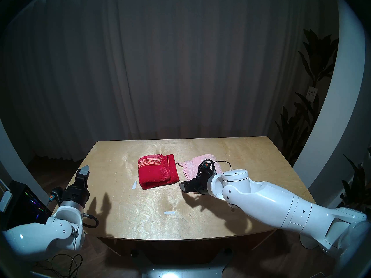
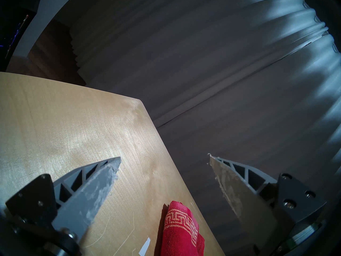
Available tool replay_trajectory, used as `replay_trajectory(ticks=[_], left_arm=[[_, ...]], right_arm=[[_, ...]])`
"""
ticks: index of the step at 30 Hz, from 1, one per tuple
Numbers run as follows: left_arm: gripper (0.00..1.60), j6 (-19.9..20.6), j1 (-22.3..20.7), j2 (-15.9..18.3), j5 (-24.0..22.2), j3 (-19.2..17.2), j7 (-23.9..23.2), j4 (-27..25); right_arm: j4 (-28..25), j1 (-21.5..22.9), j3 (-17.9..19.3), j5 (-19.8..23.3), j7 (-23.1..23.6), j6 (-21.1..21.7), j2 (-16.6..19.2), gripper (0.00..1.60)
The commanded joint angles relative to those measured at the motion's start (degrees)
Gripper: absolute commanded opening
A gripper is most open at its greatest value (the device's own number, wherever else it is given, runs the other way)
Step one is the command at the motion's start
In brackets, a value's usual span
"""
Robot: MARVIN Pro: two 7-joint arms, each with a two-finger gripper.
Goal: Fold each towel twice and stack them on table
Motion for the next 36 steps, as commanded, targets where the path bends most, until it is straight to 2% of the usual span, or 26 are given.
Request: replay_trajectory(ticks=[1, 4, 7, 11, 12, 15, 18, 30, 31, 36], left_arm=[[1.60, -0.2, -0.6, 0.4, 2.3, 0.1, -0.1, -0.9], [1.60, 1.2, -1.4, 0.8, 2.8, 0.8, -0.6, -1.4], [1.60, 3.2, -2.5, 1.0, 3.2, 1.8, -1.2, -3.6], [1.60, 4.3, -2.7, 1.4, 4.2, 2.4, -1.7, -5.3], [1.60, 5.1, -2.7, 1.8, 5.0, 3.0, -2.2, -6.5], [1.60, 6.5, -2.6, 1.8, 5.1, 4.1, -2.7, -8.4], [1.60, 8.1, -2.7, 1.2, 4.4, 5.2, -2.8, -10.2], [1.60, 14.5, -4.6, -0.4, 2.6, 8.5, -2.5, -12.5], [1.60, 16.0, -5.3, -0.9, 2.3, 9.1, -2.6, -12.6], [1.60, 20.3, -7.4, -2.2, 1.4, 10.8, -2.5, -13.0]], right_arm=[[-2.1, -1.7, 2.2, 6.4, -4.8, 1.5, -0.8, 1.60], [-3.2, -4.2, 5.1, 13.3, -6.9, 0.9, 0.0, 1.60], [-5.3, -6.6, 8.2, 19.0, -6.0, -1.4, 1.2, 1.60], [-7.6, -7.3, 9.8, 22.1, -4.8, -2.1, 1.6, 1.60], [-9.3, -7.8, 11.0, 25.0, -4.1, -2.7, 1.9, 1.60], [-11.3, -8.6, 12.7, 28.5, -3.6, -3.7, 2.8, 1.60], [-13.3, -10.7, 14.9, 32.3, -3.6, -5.5, 5.3, 1.60], [-10.5, -17.8, 20.3, 42.4, -6.7, -13.1, 12.7, 1.60], [-10.1, -18.7, 21.4, 44.7, -7.2, -14.4, 13.5, 1.60], [-9.0, -20.2, 23.9, 49.1, -8.1, -17.4, 15.3, 1.60]])
